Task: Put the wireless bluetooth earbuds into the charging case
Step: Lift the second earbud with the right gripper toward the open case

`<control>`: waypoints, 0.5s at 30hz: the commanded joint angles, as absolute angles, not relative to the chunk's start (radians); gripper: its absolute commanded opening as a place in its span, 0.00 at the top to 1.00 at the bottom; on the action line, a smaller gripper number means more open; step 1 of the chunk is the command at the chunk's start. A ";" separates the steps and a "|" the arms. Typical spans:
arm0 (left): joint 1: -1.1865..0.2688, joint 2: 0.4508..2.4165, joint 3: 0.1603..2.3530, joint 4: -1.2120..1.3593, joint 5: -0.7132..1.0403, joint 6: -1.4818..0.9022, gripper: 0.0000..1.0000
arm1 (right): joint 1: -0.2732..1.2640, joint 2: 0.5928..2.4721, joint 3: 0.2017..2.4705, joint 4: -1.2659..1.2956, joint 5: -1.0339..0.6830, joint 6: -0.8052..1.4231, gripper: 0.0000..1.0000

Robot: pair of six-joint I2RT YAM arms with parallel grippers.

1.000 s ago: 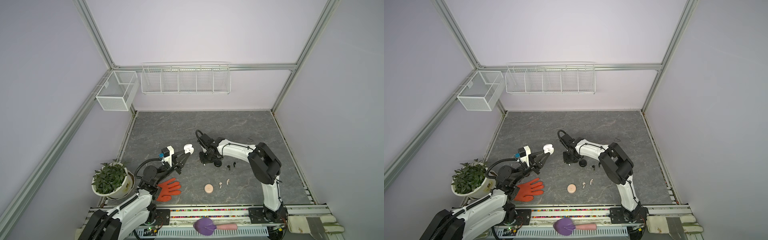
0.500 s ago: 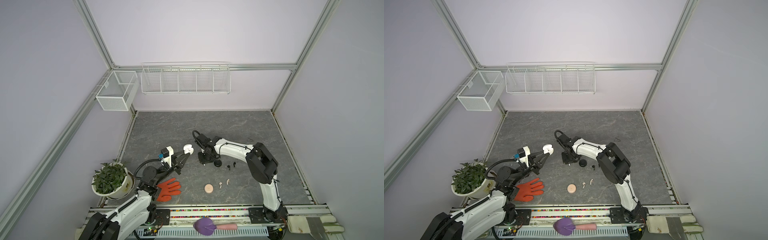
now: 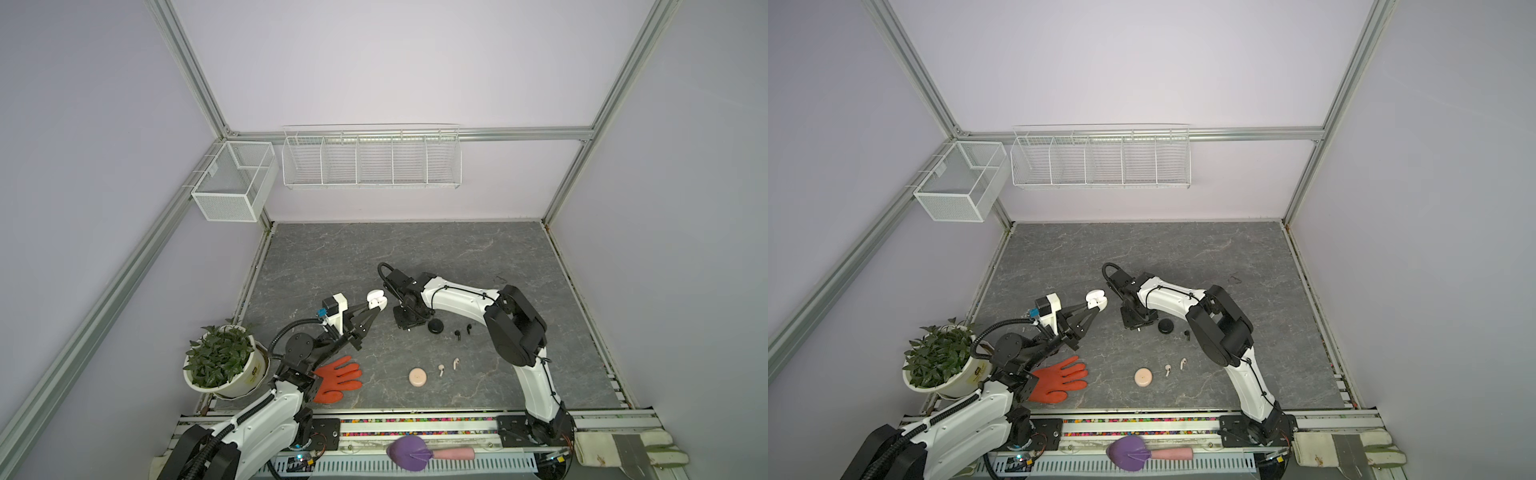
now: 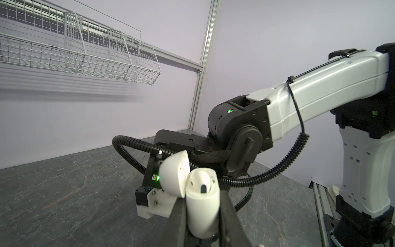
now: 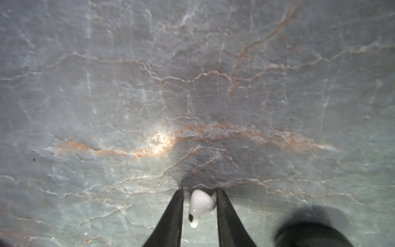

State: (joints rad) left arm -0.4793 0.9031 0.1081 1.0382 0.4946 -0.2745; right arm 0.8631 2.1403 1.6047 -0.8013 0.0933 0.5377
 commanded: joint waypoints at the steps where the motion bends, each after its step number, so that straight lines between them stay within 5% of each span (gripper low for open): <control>1: -0.474 0.907 0.106 1.058 0.489 -0.256 1.00 | 0.863 2.191 1.616 -0.828 0.118 0.526 0.72; 15: -0.474 0.915 0.107 1.058 0.490 -0.252 1.00 | 0.864 2.185 1.628 -0.835 0.112 0.521 0.78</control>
